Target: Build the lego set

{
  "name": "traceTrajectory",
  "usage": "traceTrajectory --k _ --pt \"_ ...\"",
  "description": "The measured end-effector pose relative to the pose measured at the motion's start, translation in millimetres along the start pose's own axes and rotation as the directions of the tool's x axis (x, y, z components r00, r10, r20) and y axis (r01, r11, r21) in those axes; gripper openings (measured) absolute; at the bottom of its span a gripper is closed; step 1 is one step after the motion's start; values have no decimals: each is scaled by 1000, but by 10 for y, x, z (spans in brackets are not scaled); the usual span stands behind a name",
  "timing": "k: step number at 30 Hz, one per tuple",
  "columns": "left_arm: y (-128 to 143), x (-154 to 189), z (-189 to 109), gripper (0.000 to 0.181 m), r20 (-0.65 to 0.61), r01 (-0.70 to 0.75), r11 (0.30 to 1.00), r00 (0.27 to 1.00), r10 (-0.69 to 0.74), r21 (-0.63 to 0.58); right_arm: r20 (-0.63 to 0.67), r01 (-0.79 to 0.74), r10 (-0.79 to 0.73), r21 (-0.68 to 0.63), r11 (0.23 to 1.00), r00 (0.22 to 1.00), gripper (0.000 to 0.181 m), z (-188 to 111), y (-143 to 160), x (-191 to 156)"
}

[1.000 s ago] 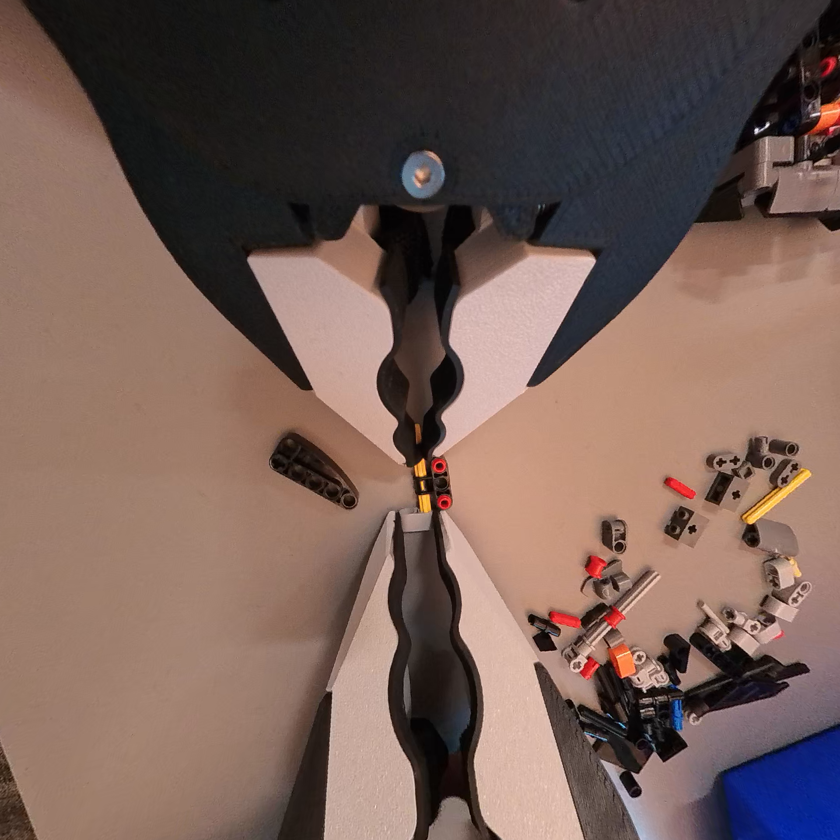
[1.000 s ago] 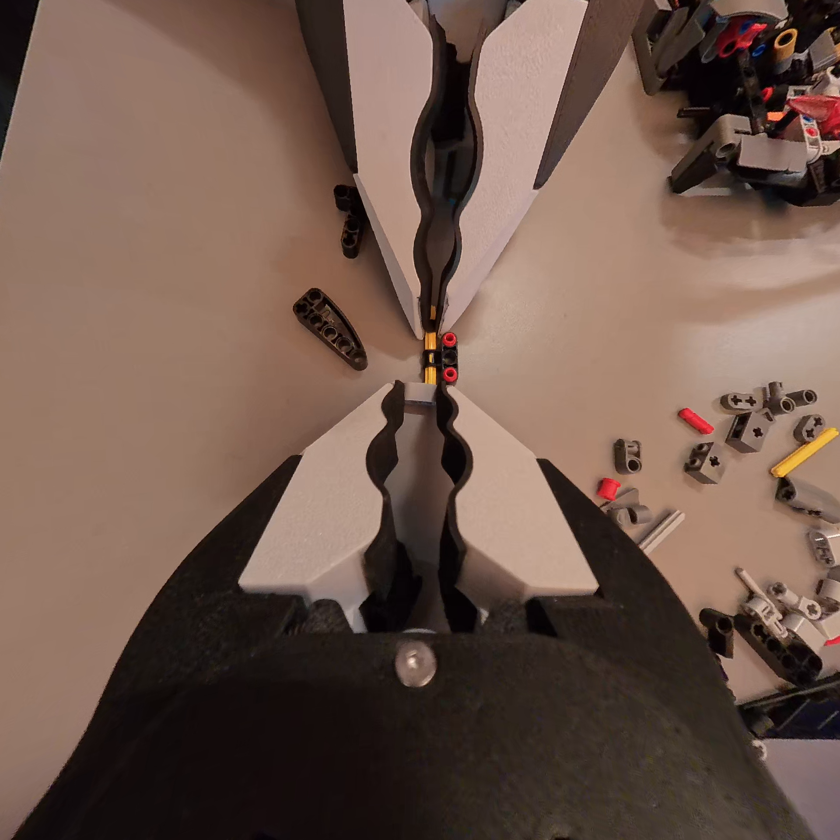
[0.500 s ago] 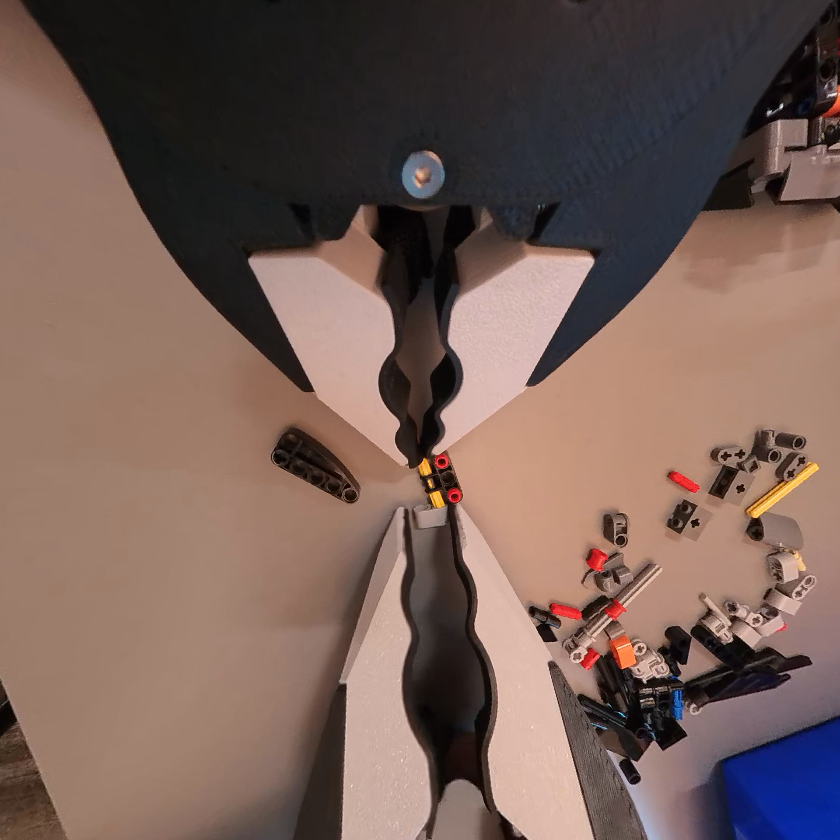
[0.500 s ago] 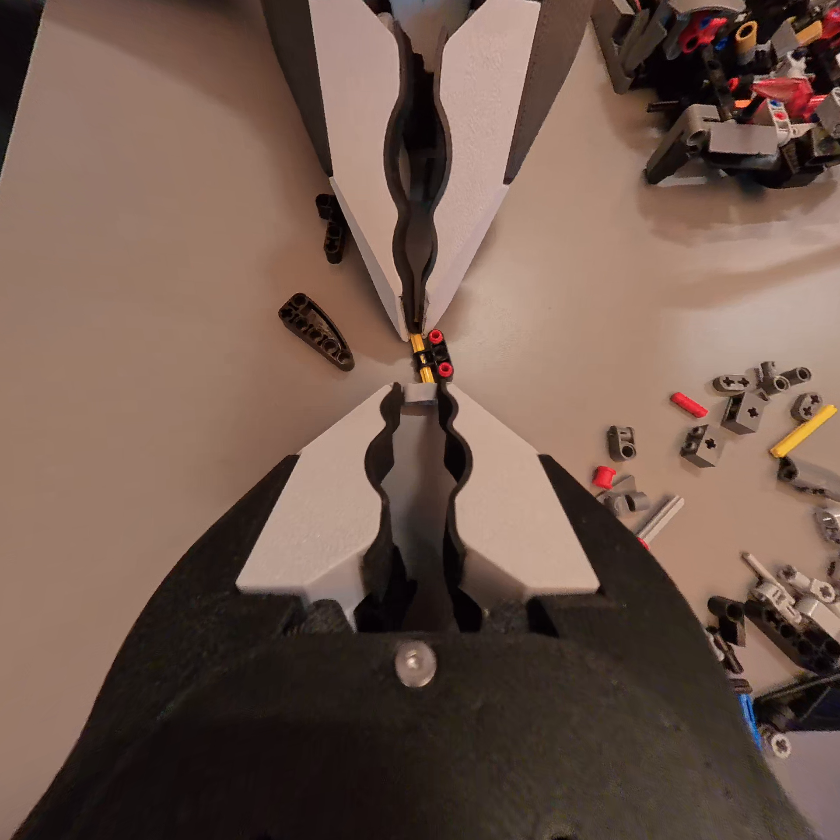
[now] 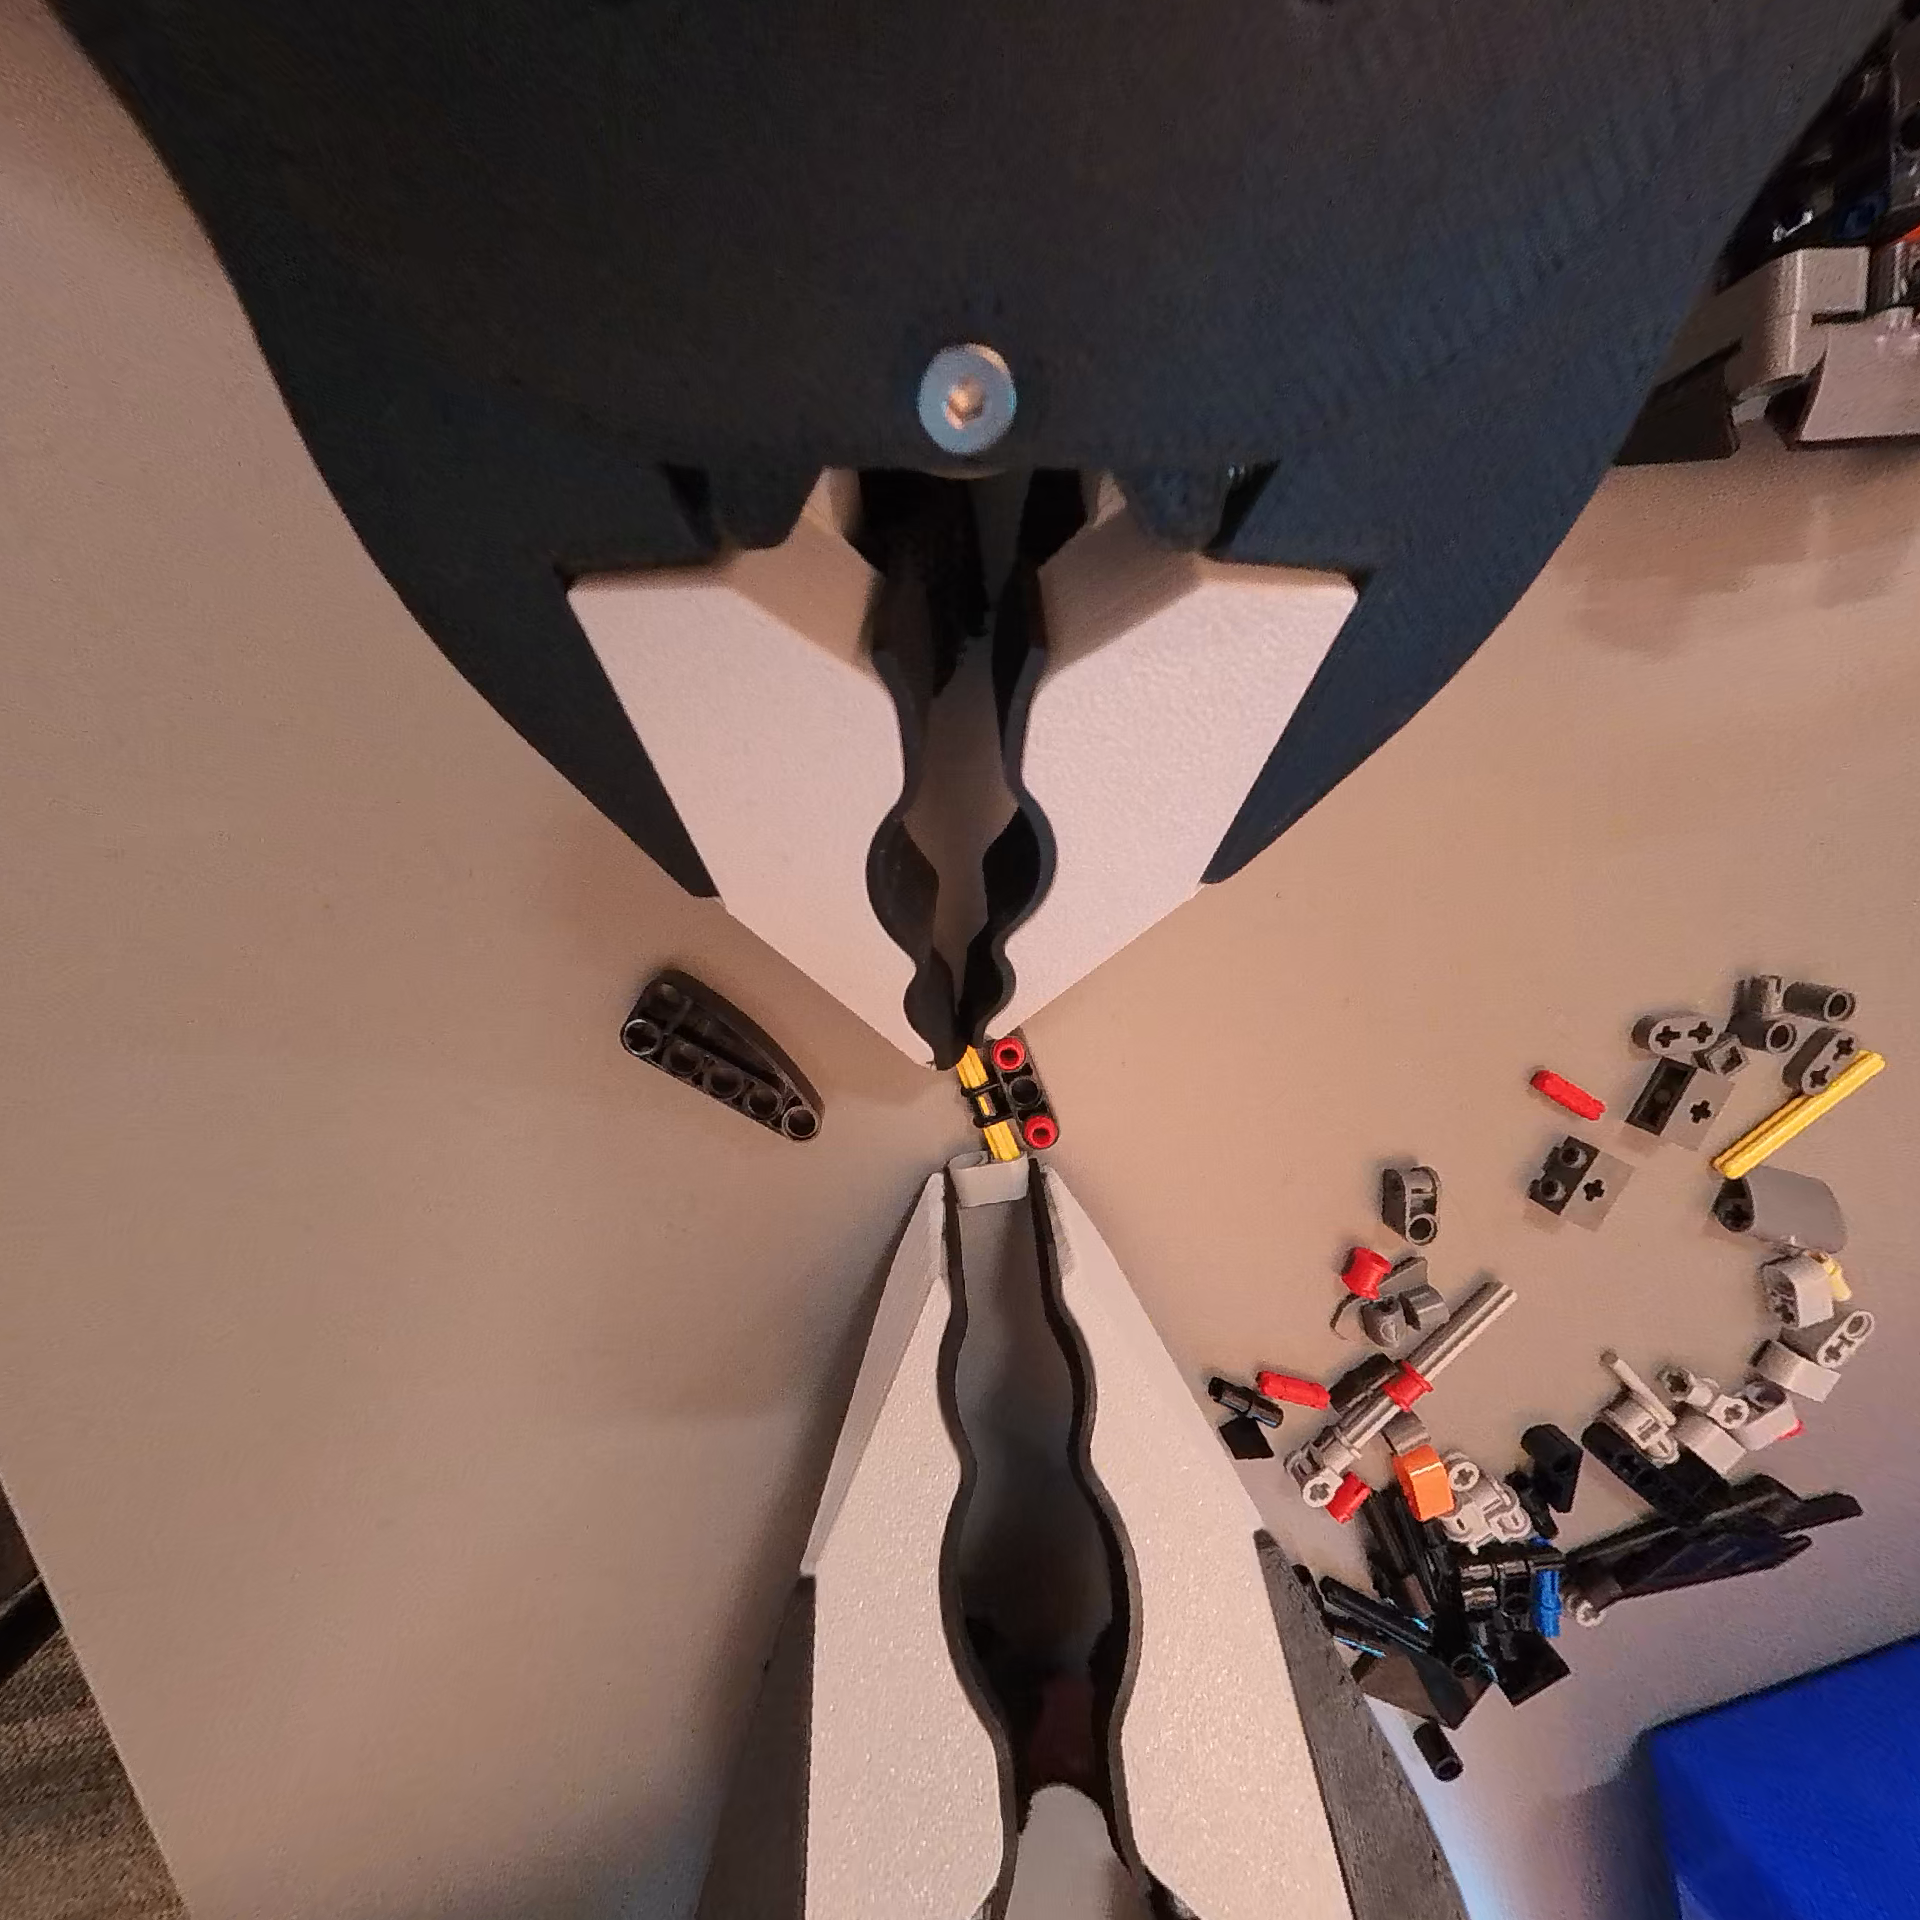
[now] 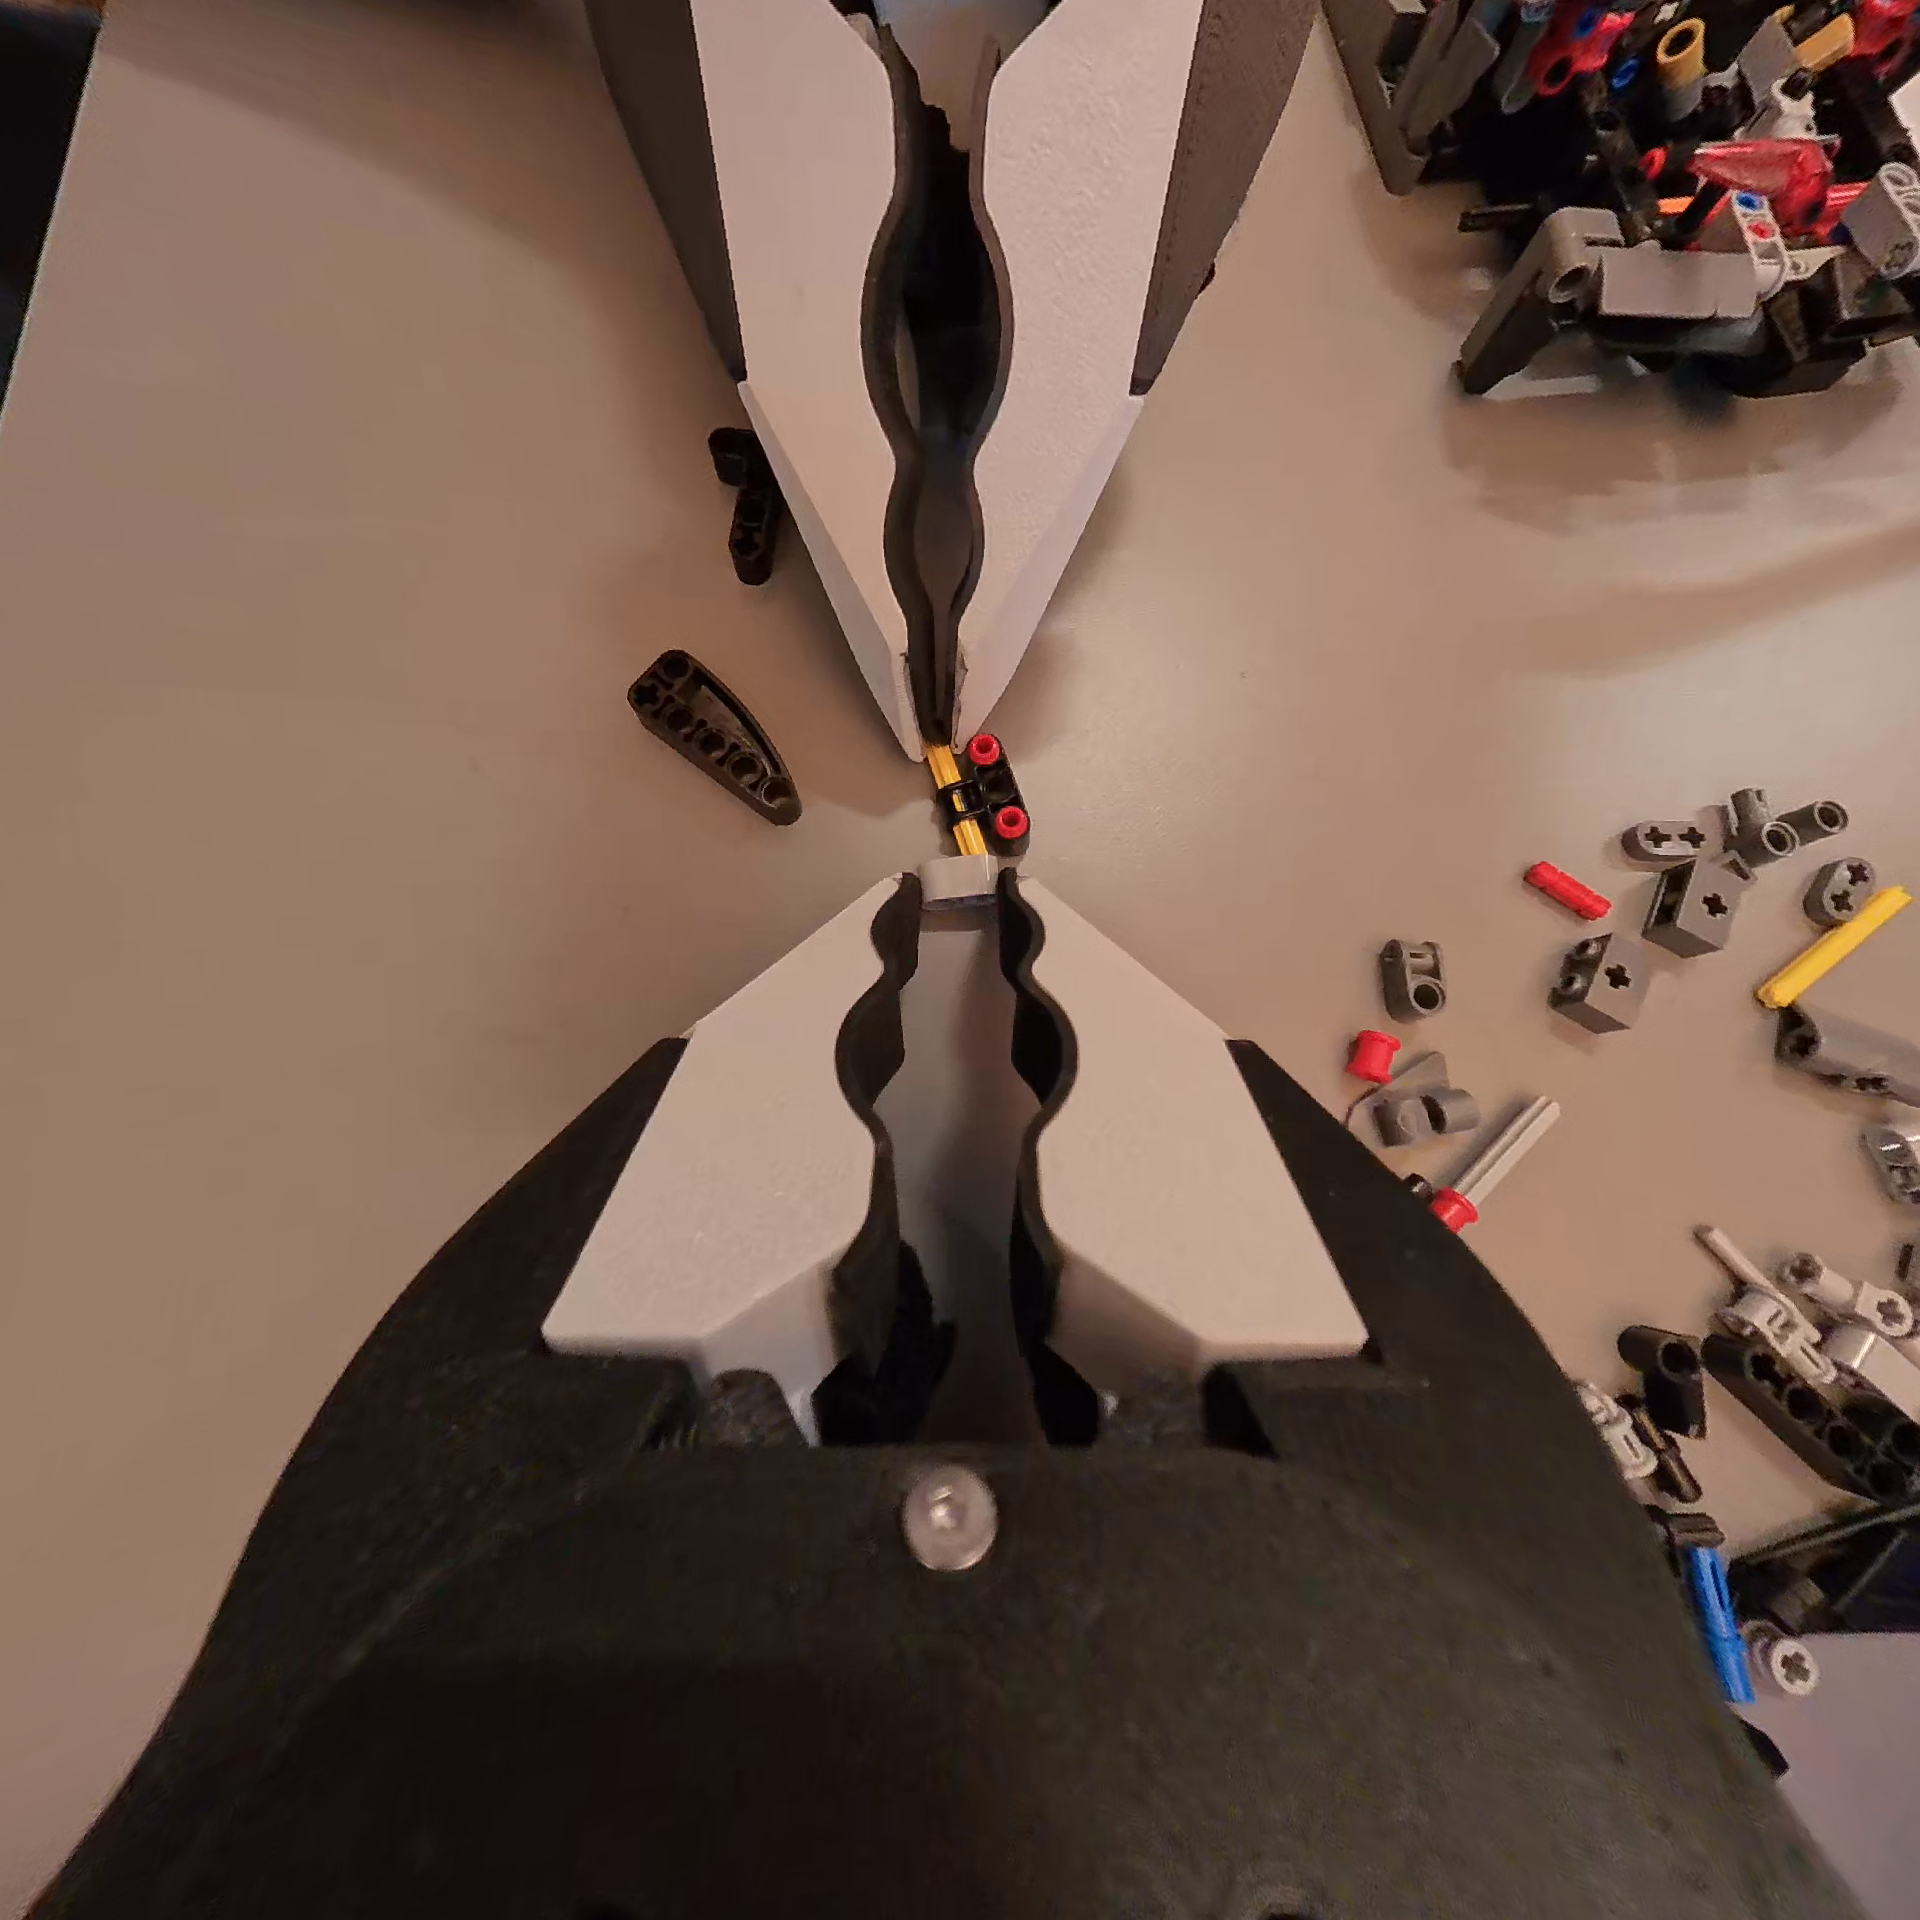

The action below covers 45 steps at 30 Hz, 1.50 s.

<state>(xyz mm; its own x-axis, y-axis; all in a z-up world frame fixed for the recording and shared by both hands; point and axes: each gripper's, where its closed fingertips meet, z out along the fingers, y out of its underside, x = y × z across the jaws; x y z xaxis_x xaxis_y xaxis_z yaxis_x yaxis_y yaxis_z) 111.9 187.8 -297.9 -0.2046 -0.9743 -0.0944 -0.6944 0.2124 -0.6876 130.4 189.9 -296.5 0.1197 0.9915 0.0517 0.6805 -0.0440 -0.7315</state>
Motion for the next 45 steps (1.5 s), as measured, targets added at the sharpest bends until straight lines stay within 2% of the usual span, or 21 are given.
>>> traceTrajectory --k 19,24,26,32,45 --pt "-22 39 9 0 -31 0 1000 1000 0 18 55 47 -48 19 999 997 13 -11 10 -47" --pt "-20 -15 -21 1 22 -13 1000 1000 13 6 56 45 -46 20 999 997 13 -11 10 -51" --pt "19 -17 -46 8 21 -5 1000 1000 6 -16 57 44 -45 20 999 997 13 -11 11 -52" --pt "56 84 -49 7 -24 -17 999 1000 16 -48 61 38 -39 19 999 997 13 -13 13 -54" --pt "68 38 -37 2 15 -53 996 998 55 -76 66 40 -41 18 999 997 13 -17 18 -65"
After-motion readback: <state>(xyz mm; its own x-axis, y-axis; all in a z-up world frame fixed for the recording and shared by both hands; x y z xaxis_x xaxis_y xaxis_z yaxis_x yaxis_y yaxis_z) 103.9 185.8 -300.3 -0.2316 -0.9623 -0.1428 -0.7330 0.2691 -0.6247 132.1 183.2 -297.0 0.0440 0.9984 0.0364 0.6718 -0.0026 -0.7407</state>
